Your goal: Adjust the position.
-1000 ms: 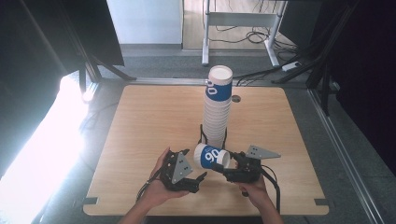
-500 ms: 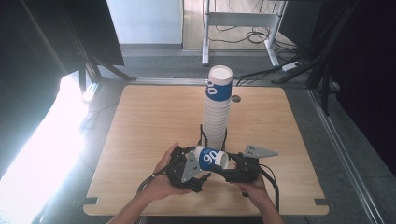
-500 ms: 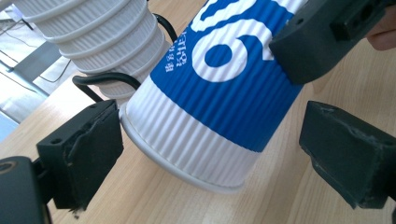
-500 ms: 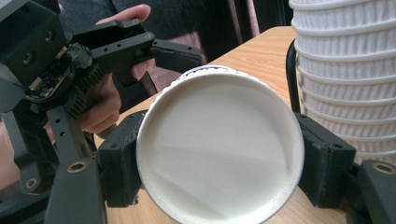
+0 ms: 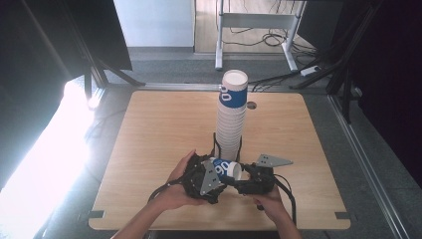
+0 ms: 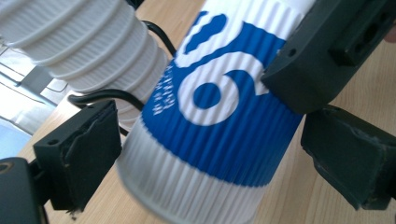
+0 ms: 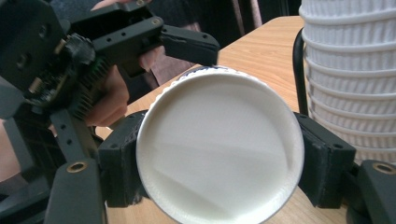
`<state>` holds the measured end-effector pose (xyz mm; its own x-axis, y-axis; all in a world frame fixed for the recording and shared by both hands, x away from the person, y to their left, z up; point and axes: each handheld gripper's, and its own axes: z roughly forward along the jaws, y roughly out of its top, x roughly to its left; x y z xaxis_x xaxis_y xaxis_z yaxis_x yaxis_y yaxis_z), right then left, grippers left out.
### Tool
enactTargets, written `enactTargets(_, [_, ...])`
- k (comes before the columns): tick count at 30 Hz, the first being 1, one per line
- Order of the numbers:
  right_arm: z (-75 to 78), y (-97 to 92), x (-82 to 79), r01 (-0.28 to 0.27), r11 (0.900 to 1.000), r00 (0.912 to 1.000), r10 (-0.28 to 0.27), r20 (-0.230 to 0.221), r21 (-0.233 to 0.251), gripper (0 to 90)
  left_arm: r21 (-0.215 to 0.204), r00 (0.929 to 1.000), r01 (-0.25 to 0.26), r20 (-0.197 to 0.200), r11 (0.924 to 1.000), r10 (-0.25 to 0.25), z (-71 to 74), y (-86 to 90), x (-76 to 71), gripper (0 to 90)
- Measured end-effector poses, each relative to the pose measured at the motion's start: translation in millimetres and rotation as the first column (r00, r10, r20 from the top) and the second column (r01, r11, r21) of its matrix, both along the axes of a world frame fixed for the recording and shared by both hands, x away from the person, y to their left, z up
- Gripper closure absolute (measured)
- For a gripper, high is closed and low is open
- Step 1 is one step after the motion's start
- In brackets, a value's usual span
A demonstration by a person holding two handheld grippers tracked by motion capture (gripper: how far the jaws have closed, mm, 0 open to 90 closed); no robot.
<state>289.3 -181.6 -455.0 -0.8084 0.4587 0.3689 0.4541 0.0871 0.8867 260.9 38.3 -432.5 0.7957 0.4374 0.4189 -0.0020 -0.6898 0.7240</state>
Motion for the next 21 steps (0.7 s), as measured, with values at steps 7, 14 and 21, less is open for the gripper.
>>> enactTargets(7, [1.5,1.0,-0.8,-0.016,0.9998,0.9999,0.016,0.004,-0.007,27.8,0.027,0.9999,-0.007,-0.008,0.9996,0.007,-7.2,-2.3,4.0,8.0])
enactTargets(14, [1.0,0.9,0.1,-0.017,0.9998,0.9999,0.017,0.001,-0.011,27.7,0.028,1.0000,0.001,-0.007,0.9996,-0.001,-11.4,-1.7,4.0,12.9])
enactTargets(21, [0.8,0.1,0.9,-0.022,0.9997,0.9997,0.022,-0.004,-0.008,27.0,0.052,0.9996,0.028,0.009,0.9983,-0.029,-9.0,-2.6,2.9,16.8])
